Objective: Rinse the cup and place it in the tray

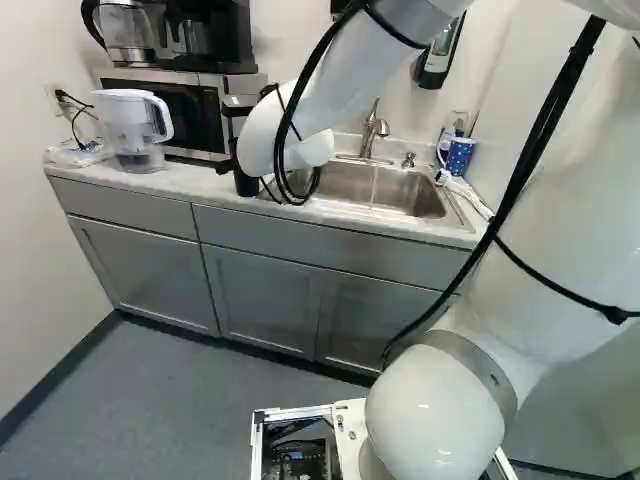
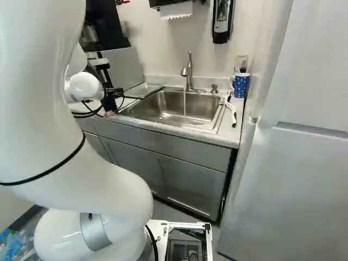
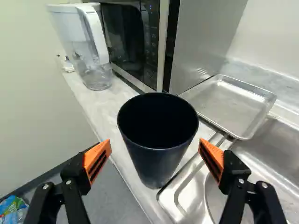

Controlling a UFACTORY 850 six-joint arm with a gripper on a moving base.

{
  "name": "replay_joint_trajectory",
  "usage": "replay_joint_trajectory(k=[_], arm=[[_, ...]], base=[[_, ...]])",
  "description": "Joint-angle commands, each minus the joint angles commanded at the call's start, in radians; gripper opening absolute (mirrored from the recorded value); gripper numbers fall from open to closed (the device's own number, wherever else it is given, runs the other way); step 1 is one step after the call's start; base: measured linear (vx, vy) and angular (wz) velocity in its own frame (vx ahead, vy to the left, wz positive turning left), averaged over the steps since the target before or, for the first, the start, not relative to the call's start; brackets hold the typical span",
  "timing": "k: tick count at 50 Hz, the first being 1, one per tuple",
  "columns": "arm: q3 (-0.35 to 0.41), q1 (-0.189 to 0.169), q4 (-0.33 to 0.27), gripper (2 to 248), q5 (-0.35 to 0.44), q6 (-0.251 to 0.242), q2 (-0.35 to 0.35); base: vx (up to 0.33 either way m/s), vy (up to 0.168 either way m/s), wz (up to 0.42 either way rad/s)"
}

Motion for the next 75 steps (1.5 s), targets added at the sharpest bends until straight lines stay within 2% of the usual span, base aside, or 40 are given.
replay_joint_trajectory(k=[29, 75], arm=[[0.052, -0.005, 0.000, 247, 0.169, 0.000, -0.014], [0.084, -0.013, 0.000, 247, 0.419, 0.000, -0.087]], base=[[0.000, 0.000, 0.000], [0.000, 0.000, 0.000]])
